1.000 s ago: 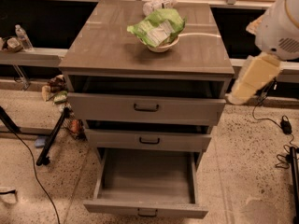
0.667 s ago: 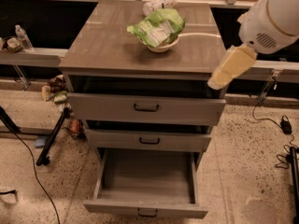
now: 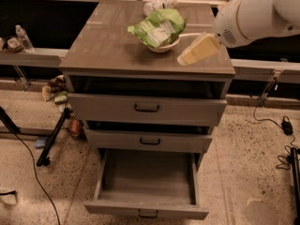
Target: Place green rice chip bag into bottom drawer
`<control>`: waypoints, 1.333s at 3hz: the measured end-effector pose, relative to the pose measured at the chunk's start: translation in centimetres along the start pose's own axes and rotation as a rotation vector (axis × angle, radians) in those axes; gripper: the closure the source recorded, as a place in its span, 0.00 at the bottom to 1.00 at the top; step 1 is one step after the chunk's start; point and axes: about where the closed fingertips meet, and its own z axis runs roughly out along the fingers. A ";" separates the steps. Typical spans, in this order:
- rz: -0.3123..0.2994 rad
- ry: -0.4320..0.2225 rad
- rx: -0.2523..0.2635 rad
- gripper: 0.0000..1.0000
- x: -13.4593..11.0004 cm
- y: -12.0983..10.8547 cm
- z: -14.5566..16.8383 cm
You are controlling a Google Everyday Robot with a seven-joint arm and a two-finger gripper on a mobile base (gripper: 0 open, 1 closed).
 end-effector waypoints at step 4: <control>-0.193 -0.104 0.119 0.00 -3.6 0.1 5.2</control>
Offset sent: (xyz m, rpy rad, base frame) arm 0.0536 0.0793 -0.0214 -0.1713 -0.2804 0.0356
